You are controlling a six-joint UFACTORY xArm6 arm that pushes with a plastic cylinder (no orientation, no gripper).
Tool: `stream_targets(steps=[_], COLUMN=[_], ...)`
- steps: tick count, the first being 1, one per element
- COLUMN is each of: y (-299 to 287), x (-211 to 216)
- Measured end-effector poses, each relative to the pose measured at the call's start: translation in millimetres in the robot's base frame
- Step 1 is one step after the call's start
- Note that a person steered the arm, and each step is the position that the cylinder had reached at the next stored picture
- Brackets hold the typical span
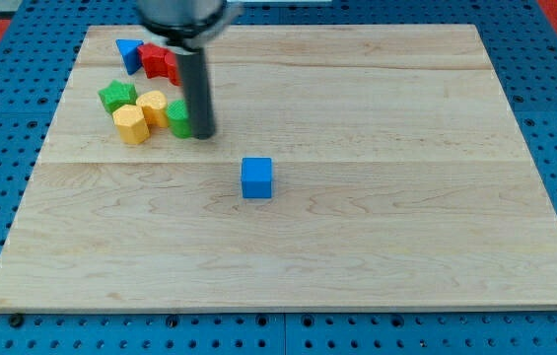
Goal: Move the red star slightly down and right a bit
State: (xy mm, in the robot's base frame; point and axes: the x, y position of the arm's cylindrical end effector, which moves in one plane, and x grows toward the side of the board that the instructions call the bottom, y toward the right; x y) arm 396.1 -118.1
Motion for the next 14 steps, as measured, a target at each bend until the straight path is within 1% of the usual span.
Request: stream_targets(steps=[1, 2, 3, 4, 6, 9, 11, 12, 13, 14], y=[-18.5, 60.6, 95.5, 95.6, 95.6, 93.9, 67.4, 35.4, -46.9, -53.7], x=[0.0, -5.7, -51.3, -71.8, -90.0, -104.0, -126.0, -140.3, -153.4, -169.9])
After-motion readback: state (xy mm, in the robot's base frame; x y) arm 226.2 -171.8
